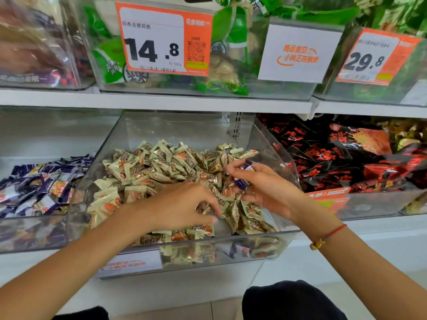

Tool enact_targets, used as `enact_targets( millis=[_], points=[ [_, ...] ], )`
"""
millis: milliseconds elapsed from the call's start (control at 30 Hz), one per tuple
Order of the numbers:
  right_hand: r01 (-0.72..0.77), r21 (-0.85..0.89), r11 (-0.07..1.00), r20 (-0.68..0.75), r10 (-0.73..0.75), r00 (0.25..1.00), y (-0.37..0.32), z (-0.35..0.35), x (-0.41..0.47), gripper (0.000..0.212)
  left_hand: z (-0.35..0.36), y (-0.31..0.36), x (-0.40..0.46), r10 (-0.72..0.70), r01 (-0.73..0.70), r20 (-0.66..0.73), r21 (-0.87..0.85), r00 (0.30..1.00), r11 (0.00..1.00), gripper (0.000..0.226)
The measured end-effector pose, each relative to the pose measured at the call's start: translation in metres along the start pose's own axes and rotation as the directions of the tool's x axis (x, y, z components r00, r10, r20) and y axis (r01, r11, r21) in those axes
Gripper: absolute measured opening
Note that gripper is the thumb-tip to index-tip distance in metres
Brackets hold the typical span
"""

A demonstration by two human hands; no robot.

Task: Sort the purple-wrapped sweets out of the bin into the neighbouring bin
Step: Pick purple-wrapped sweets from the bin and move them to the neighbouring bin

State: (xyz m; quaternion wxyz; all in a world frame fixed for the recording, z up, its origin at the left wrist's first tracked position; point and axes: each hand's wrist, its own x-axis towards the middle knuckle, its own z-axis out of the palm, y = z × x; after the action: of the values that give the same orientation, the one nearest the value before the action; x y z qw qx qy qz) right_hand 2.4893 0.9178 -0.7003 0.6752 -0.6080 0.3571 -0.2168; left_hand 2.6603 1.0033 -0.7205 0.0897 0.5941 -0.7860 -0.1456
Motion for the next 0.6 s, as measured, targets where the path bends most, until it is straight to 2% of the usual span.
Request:
enact_targets(
  millis=[67, 133, 167, 233, 333, 400, 467, 533, 600],
  points=[
    [0.042, -0.231, 0.972, -0.041, -0.053, 0.998, 0.0, -0.001, -0.002, 0.016, 0.008, 0.003, 0.016, 0.026, -0.031, 0.179, 0.026, 0.984, 0.999, 0.034],
    [0.072, -0.33, 0.941, -0.024, -0.084, 0.996, -0.002, -0.003, -0.006, 0.019, 0.017, 0.008, 0.031, 0.025, -0.047, 0.35, 0.053, 0.937, 0.997, 0.043],
    [0.092, -0.382, 0.92, 0.002, -0.099, 0.995, -0.004, -0.005, -0.009, 0.021, 0.02, 0.011, 0.037, 0.011, -0.04, 0.412, 0.062, 0.911, 0.997, 0.048],
    [0.133, -0.484, 0.865, 0.053, -0.122, 0.991, -0.008, -0.009, -0.016, 0.022, 0.024, 0.015, 0.045, -0.017, -0.025, 0.445, 0.088, 0.895, 0.996, 0.049],
    [0.165, -0.56, 0.812, 0.089, -0.138, 0.986, -0.01, -0.014, -0.025, 0.013, 0.025, 0.011, 0.044, -0.025, -0.028, 0.339, 0.151, 0.941, 0.988, 0.036],
    [0.151, -0.559, 0.815, 0.095, -0.117, 0.989, -0.011, -0.016, -0.029, 0.006, 0.021, 0.007, 0.035, -0.011, -0.013, 0.192, 0.123, 0.981, 0.992, 0.029],
    [0.12, -0.542, 0.832, 0.081, -0.091, 0.993, -0.011, -0.017, -0.029, 0.007, 0.015, 0.005, 0.022, -0.018, 0.018, 0.013, 0.017, 1.0, 1.0, 0.026],
    [0.092, -0.495, 0.864, 0.064, -0.069, 0.996, -0.008, -0.016, -0.027, 0.011, 0.011, 0.003, 0.011, -0.08, 0.052, -0.162, -0.166, 0.984, 0.985, 0.024],
    [0.07, -0.448, 0.891, 0.034, -0.061, 0.998, -0.004, -0.012, -0.023, 0.016, 0.008, 0.004, 0.004, -0.185, 0.063, -0.264, -0.41, 0.947, 0.91, 0.021]
  ],
)
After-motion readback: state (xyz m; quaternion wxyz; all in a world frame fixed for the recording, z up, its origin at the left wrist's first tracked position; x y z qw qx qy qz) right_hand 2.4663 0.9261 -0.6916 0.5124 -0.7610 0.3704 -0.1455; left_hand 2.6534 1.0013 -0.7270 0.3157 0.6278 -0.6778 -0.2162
